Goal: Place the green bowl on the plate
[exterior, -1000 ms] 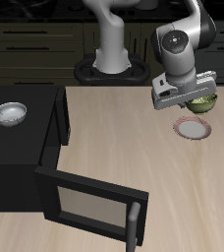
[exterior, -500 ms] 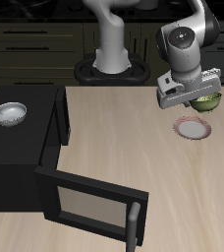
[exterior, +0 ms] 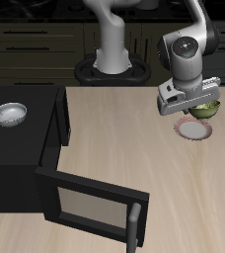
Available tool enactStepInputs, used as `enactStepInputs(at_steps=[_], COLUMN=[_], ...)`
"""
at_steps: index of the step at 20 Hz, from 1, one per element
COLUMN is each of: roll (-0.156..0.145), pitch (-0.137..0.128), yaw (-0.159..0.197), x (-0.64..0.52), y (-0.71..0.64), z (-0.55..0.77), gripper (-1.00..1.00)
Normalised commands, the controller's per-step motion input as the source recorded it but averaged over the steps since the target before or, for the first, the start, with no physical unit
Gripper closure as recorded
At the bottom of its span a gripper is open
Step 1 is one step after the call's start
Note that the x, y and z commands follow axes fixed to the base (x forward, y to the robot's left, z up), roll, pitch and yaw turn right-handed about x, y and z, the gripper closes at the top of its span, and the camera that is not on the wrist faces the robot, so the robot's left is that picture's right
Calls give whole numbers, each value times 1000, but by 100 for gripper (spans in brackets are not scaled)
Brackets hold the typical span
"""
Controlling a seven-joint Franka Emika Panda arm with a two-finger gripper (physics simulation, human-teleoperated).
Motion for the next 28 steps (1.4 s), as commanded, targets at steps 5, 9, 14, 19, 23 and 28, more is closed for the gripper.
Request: enactStepInputs(at_steps=[5,9,14,19,23,28], roll=[-25,1,-39,-31,-35,16], pitch=[-1,3,9,-12,53,44], yaw=[13,21,26,39,-2,-66], x=[-114,-100,62,90,114,27], y=[-56,22,-56,-32,-81,-26], z=[-167,-170,-155,-117,-168,-149], gripper=[100,100,100,100,100,-100])
